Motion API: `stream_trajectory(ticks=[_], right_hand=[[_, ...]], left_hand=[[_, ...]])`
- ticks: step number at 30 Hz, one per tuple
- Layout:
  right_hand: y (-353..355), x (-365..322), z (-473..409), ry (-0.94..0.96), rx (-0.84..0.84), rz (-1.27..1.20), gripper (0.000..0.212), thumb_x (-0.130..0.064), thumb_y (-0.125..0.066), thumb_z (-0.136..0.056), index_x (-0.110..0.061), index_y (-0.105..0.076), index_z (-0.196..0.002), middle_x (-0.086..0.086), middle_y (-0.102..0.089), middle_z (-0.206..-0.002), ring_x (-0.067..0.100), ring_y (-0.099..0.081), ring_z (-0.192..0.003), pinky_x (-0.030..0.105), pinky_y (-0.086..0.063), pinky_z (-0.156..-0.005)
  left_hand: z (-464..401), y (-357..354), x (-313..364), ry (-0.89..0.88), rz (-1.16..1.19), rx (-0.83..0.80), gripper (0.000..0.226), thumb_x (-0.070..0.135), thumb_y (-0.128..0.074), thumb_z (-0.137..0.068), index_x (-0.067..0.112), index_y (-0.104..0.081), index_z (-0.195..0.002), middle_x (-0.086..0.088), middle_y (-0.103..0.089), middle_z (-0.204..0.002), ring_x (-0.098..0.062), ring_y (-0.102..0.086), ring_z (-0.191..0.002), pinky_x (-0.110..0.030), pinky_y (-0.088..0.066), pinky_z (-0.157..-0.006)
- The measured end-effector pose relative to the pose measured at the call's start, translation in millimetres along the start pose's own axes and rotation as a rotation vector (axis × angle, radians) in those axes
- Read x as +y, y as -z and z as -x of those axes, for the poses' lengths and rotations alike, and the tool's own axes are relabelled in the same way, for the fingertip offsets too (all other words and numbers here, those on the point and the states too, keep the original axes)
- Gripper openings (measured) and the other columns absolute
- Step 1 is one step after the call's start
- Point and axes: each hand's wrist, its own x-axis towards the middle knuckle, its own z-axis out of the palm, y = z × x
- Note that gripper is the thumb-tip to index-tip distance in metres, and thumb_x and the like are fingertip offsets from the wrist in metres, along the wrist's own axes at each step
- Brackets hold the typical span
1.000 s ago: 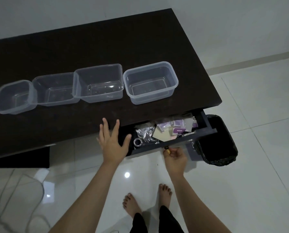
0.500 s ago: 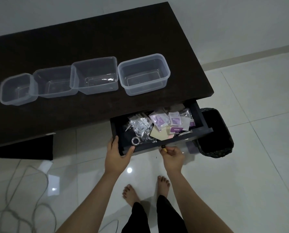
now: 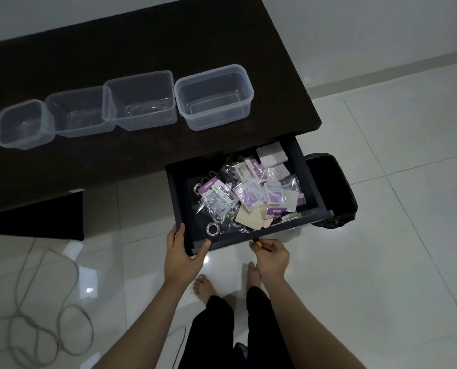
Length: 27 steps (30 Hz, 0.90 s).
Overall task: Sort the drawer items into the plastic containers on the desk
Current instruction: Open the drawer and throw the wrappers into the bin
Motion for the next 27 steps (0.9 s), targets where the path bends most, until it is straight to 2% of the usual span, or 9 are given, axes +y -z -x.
stream_trajectory(ticks=[4,10,13,15,17,19,20,24,27], right_hand=[[10,3,7,-0.001,0.014,0.013,0.023,0.000,-0.079,-0.068,-0.015,-0.062,-0.064,0.003,-0.067,-0.067,0.015,-0.062,-0.063,0.018,-0.049,-0.064],[18,3,3,0.019,-0.063,0.108,0.016,-0.007,-0.081,-0.067,-0.013,-0.067,-0.073,0.007,-0.071,-0.076,0.019,-0.066,-0.072,0.026,-0.051,-0.073],[28,4,4,0.023,-0.140,0.128,0.015,-0.008,-0.081,-0.068,-0.014,-0.069,-0.075,0.005,-0.073,-0.078,0.017,-0.069,-0.074,0.032,-0.054,-0.079],[34,1,8,0.050,-0.140,0.161,0.016,-0.013,-0.083,-0.067,-0.014,-0.068,-0.073,0.003,-0.073,-0.077,0.014,-0.070,-0.074,0.034,-0.056,-0.077],[43,-10,12,0.104,-0.092,0.176,0.022,-0.017,-0.085,-0.065,-0.010,-0.065,-0.072,0.003,-0.071,-0.075,0.015,-0.068,-0.071,0.025,-0.056,-0.069],[51,-28,12,0.199,-0.042,0.196,0.026,-0.018,-0.085,-0.066,-0.008,-0.061,-0.070,0.005,-0.066,-0.070,0.017,-0.063,-0.067,0.013,-0.047,-0.060],[54,-39,10,0.279,-0.025,0.229,0.027,-0.022,-0.084,-0.067,-0.011,-0.059,-0.069,0.004,-0.064,-0.069,0.016,-0.061,-0.066,0.012,-0.044,-0.058],[53,-71,-15,0.575,-0.031,0.307,0.032,-0.033,-0.082,-0.068,-0.017,-0.055,-0.073,-0.001,-0.058,-0.071,0.012,-0.058,-0.064,0.018,-0.047,-0.057],[36,-91,-35,0.628,-0.116,0.376,0.043,-0.035,-0.082,-0.068,-0.016,-0.059,-0.099,-0.001,-0.055,-0.098,0.010,-0.058,-0.086,0.026,-0.052,-0.072]], left_hand=[[12,-3,-2,0.007,0.007,-0.018,0.083,0.041,-0.071,-0.079,0.016,-0.028,-0.146,0.002,-0.023,-0.152,-0.014,-0.033,-0.137,-0.019,-0.029,-0.103],[13,-2,2,0.009,-0.028,-0.051,0.084,0.041,-0.070,-0.080,0.014,-0.027,-0.147,0.001,-0.019,-0.154,-0.016,-0.032,-0.138,-0.018,-0.028,-0.102],[12,-1,2,0.006,-0.075,-0.047,0.087,0.046,-0.068,-0.080,0.015,-0.024,-0.148,0.002,-0.011,-0.158,-0.017,-0.024,-0.143,-0.026,-0.029,-0.108],[11,-2,3,-0.024,-0.119,-0.030,0.087,0.045,-0.068,-0.080,0.015,-0.024,-0.148,0.004,-0.007,-0.159,-0.017,-0.017,-0.145,-0.031,-0.029,-0.112],[10,-4,8,-0.069,-0.156,-0.005,0.084,0.041,-0.068,-0.081,0.014,-0.025,-0.148,0.003,-0.005,-0.160,-0.017,-0.011,-0.146,-0.033,-0.025,-0.114],[7,-7,15,-0.107,-0.177,0.011,0.081,0.038,-0.068,-0.082,0.014,-0.026,-0.147,0.003,-0.004,-0.160,-0.018,-0.009,-0.146,-0.035,-0.024,-0.115],[4,-10,19,-0.119,-0.179,0.014,0.080,0.038,-0.068,-0.082,0.014,-0.027,-0.147,0.002,-0.004,-0.160,-0.019,-0.009,-0.146,-0.036,-0.025,-0.114],[-15,-25,38,-0.128,-0.139,0.006,0.078,0.038,-0.069,-0.081,0.015,-0.029,-0.145,-0.001,-0.007,-0.160,-0.023,-0.012,-0.146,-0.039,-0.027,-0.113],[-32,-38,48,-0.095,-0.115,-0.021,0.081,0.041,-0.070,-0.079,0.021,-0.029,-0.146,-0.003,-0.006,-0.159,-0.025,-0.008,-0.146,-0.044,-0.027,-0.112]])
